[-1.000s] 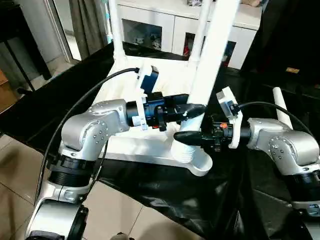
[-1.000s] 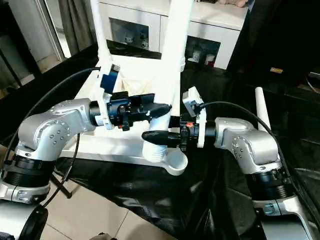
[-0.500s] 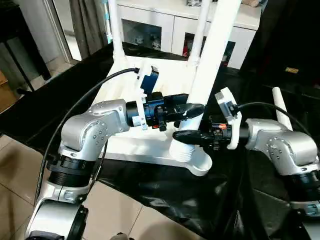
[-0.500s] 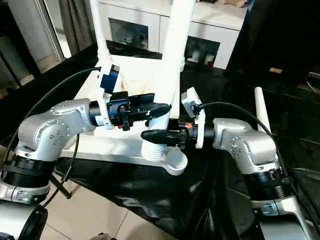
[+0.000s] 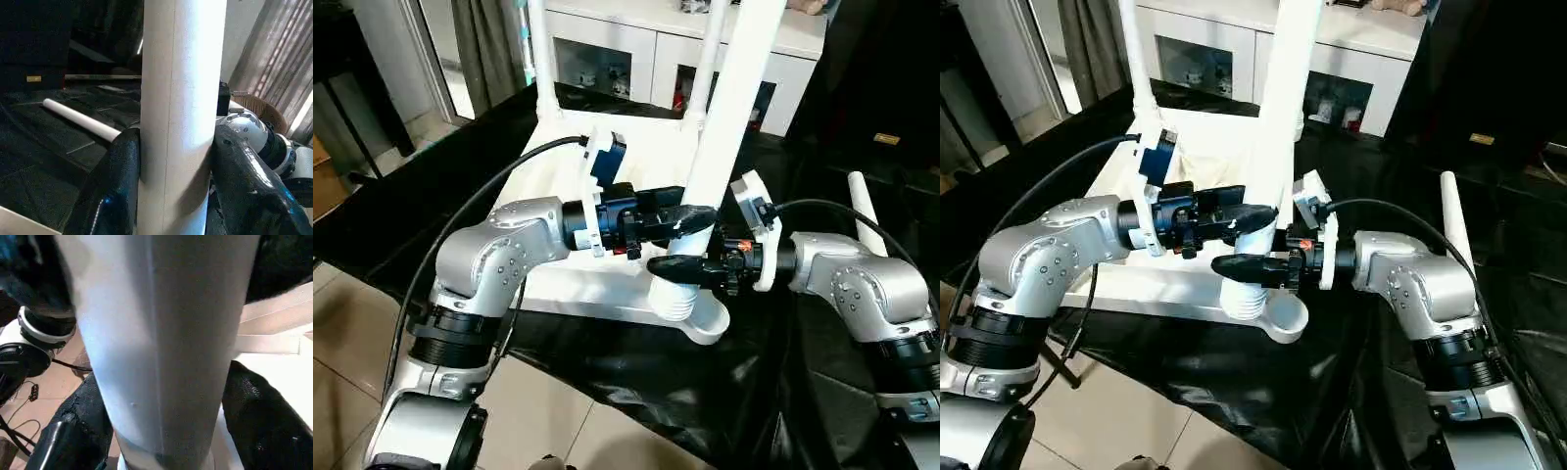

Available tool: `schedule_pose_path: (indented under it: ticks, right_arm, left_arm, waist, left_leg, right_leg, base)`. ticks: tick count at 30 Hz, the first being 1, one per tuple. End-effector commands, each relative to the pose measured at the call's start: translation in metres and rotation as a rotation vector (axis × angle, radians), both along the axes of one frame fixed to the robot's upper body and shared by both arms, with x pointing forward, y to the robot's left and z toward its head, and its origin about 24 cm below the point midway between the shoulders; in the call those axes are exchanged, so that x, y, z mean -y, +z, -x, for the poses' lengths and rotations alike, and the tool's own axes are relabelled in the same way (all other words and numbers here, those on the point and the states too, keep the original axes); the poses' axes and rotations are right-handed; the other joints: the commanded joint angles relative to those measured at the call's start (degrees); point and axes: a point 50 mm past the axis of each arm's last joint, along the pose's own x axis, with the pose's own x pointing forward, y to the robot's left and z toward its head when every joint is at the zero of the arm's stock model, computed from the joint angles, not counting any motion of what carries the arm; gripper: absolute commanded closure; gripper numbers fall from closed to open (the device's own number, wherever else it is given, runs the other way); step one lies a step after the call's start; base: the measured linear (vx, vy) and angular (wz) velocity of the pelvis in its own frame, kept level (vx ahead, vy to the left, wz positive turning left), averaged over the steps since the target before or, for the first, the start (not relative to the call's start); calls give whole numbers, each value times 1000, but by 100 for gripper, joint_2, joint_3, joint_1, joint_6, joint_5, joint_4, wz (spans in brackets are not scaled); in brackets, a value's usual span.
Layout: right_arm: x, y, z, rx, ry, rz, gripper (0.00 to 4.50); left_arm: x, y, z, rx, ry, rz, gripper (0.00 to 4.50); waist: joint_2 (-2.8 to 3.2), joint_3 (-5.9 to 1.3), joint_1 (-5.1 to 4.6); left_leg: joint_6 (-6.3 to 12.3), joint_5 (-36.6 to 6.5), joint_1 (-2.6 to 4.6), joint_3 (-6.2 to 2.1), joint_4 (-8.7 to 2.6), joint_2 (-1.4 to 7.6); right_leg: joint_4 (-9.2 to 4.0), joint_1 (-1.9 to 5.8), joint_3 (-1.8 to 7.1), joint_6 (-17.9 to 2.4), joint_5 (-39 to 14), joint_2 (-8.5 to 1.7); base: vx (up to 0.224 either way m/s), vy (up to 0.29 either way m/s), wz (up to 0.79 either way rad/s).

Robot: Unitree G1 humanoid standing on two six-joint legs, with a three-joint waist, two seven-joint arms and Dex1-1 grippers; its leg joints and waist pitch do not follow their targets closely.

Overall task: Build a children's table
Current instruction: Pick table leg

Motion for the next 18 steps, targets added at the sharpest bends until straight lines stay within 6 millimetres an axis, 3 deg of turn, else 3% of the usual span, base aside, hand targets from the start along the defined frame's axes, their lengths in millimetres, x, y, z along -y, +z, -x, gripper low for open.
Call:
schedule_pose_path:
  ticks: [1,12,13,18]
  right_arm:
    - [2,8,-2,21,5,-5,136]
    - [4,8,0,5,23,-11,136]
    - [4,8,0,5,23,-11,163]
    - [2,7,1,-7,33,-22,196]
  left_arm:
    - [1,5,2,29,-19,1,260]
    - [0,8,1,33,-16,8,260]
    - [0,8,1,33,-16,8,260]
    - [0,8,2,32,-18,10,260]
  waist:
    - [-98,-467,22]
    - [-93,-467,28]
    - [-94,-465,29]
    - [-104,-461,32]
  left_leg:
    - [275,-195,85,-20,-341,160]
    - [263,-223,80,-22,-338,155]
    - [263,-228,79,-22,-339,155]
    - [244,-286,84,-21,-339,159]
  right_leg:
    - [-316,356,215,-1398,-27,-380]
    - [-318,363,216,-1406,-41,-382]
    - [-318,362,216,-1406,-46,-379]
    - [-329,356,217,-1384,-181,-385]
  base:
    - [0,0,0]
    - [0,0,0]
    - [0,0,0]
    - [0,0,0]
